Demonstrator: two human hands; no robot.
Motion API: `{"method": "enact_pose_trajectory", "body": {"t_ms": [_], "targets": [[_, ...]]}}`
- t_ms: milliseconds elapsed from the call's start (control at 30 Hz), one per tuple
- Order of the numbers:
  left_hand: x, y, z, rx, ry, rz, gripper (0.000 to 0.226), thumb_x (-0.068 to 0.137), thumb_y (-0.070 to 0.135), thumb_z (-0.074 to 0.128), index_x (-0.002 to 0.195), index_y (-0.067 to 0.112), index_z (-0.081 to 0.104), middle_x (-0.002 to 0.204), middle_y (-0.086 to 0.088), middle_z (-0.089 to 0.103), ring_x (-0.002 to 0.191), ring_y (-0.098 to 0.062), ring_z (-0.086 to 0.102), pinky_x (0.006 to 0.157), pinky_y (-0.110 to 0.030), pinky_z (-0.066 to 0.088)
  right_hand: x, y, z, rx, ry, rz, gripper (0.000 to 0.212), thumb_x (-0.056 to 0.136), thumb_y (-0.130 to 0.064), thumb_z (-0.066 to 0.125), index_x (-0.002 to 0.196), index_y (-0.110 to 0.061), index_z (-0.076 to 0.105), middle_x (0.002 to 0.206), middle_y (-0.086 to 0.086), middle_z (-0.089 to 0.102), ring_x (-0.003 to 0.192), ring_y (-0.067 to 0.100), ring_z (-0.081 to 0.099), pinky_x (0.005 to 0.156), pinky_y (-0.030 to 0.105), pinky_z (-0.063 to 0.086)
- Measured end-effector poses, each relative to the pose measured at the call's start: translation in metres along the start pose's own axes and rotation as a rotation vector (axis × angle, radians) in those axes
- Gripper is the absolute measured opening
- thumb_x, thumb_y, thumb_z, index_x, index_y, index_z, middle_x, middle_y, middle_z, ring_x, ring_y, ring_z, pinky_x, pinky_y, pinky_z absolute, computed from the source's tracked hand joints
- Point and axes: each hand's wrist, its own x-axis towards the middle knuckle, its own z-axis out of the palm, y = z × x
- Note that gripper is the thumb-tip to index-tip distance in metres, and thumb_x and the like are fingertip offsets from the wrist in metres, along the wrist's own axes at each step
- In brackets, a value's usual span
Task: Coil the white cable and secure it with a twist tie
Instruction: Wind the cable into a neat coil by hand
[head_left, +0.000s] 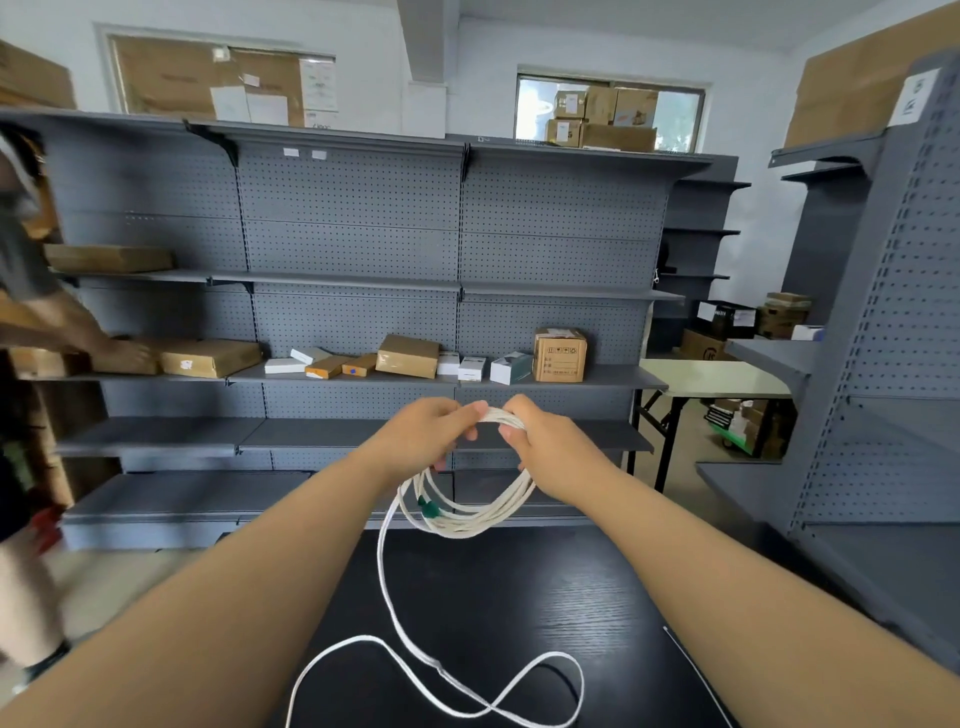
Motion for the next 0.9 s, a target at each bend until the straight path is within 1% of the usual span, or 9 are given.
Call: {"method": "enact_pose_trajectory", "body": {"t_ms": [100, 200, 333, 467, 533, 600, 667, 800, 900], "targets": [[-0.003, -0.008, -0.011, -0.247, -0.085, -0.157, 0.049, 0.088, 0.059, 0.044, 0.072, 0.016, 0.062, 0.054, 0.004, 0.05, 0.05, -0.014, 0.057, 0.055, -0.026, 0.043, 0.005, 0.0, 0.0, 0.071, 0.027, 0.119, 0.012, 0.1, -0.032, 0.034, 0.1, -0.023, 0.041, 0.085, 0.01, 0.06, 0.079, 0.029, 0.062, 0.069, 0.039, 0.049], [-0.007, -0.015, -0.016, -0.449, -0.145, -0.212, 0.051, 0.089, 0.059, 0.041, 0.077, 0.014, 0.061, 0.055, 0.002, 0.051, 0.053, -0.019, 0.058, 0.054, -0.026, 0.045, 0.011, -0.003, 0.004, 0.133, 0.038, 0.197, 0.014, 0.1, -0.032, 0.034, 0.1, -0.021, 0.042, 0.083, 0.008, 0.057, 0.078, 0.027, 0.059, 0.065, 0.037, 0.048], [-0.011, -0.023, -0.018, -0.669, -0.157, -0.157, 0.049, 0.079, 0.059, 0.048, 0.091, 0.012, 0.055, 0.062, -0.002, 0.052, 0.059, -0.021, 0.057, 0.063, -0.031, 0.045, 0.021, -0.009, 0.011, 0.262, 0.089, 0.292, 0.015, 0.1, -0.031, 0.034, 0.099, -0.02, 0.043, 0.087, 0.01, 0.055, 0.081, 0.027, 0.056, 0.075, 0.047, 0.053], [-0.012, -0.033, -0.02, -0.755, -0.065, -0.076, 0.044, 0.077, 0.043, 0.058, 0.106, 0.011, 0.051, 0.075, -0.004, 0.054, 0.065, -0.019, 0.054, 0.058, -0.027, 0.046, 0.029, -0.015, 0.017, 0.31, 0.126, 0.34, 0.015, 0.099, -0.03, 0.034, 0.096, -0.019, 0.044, 0.082, 0.009, 0.052, 0.077, 0.026, 0.053, 0.078, 0.052, 0.055], [-0.009, -0.037, -0.021, -0.671, 0.048, -0.055, 0.039, 0.08, 0.036, 0.065, 0.111, 0.014, 0.055, 0.075, -0.001, 0.057, 0.062, -0.014, 0.055, 0.058, -0.026, 0.047, 0.032, -0.02, 0.021, 0.342, 0.136, 0.357, 0.015, 0.099, -0.031, 0.034, 0.096, -0.019, 0.044, 0.082, 0.009, 0.052, 0.077, 0.026, 0.053, 0.079, 0.054, 0.054], [-0.005, -0.042, -0.021, -0.451, 0.229, -0.016, 0.02, 0.087, 0.042, 0.059, 0.099, 0.025, 0.058, 0.066, 0.004, 0.057, 0.05, -0.006, 0.054, 0.054, -0.022, 0.044, 0.035, -0.027, 0.025, 0.346, 0.128, 0.355, 0.015, 0.099, -0.032, 0.034, 0.098, -0.02, 0.044, 0.085, 0.01, 0.054, 0.081, 0.028, 0.056, 0.08, 0.055, 0.054], [-0.002, -0.047, -0.022, -0.33, 0.367, 0.047, 0.022, 0.092, 0.047, 0.046, 0.085, 0.028, 0.054, 0.056, 0.006, 0.051, 0.04, -0.004, 0.048, 0.046, -0.018, 0.04, 0.037, -0.036, 0.029, 0.337, 0.113, 0.338, 0.016, 0.099, -0.032, 0.035, 0.1, -0.019, 0.044, 0.087, 0.009, 0.056, 0.084, 0.029, 0.061, 0.08, 0.053, 0.054], [-0.001, -0.051, -0.028, -0.197, 0.522, 0.143, 0.036, 0.097, 0.046, 0.029, 0.086, 0.022, 0.053, 0.061, 0.011, 0.047, 0.058, -0.009, 0.047, 0.055, -0.029, 0.038, 0.041, -0.051, 0.034, 0.248, 0.14, 0.27, 0.015, 0.098, -0.028, 0.039, 0.103, -0.015, 0.044, 0.095, 0.009, 0.059, 0.084, 0.026, 0.064, 0.081, 0.045, 0.053], [-0.001, -0.05, -0.036, -0.083, 0.541, 0.177, 0.037, 0.097, 0.046, 0.027, 0.087, 0.022, 0.054, 0.068, 0.01, 0.052, 0.066, -0.007, 0.049, 0.056, -0.026, 0.033, 0.043, -0.061, 0.037, 0.119, 0.185, 0.181, 0.023, 0.097, -0.022, 0.043, 0.119, -0.016, 0.041, 0.109, 0.008, 0.06, 0.091, 0.022, 0.06, 0.076, 0.034, 0.047]]}}
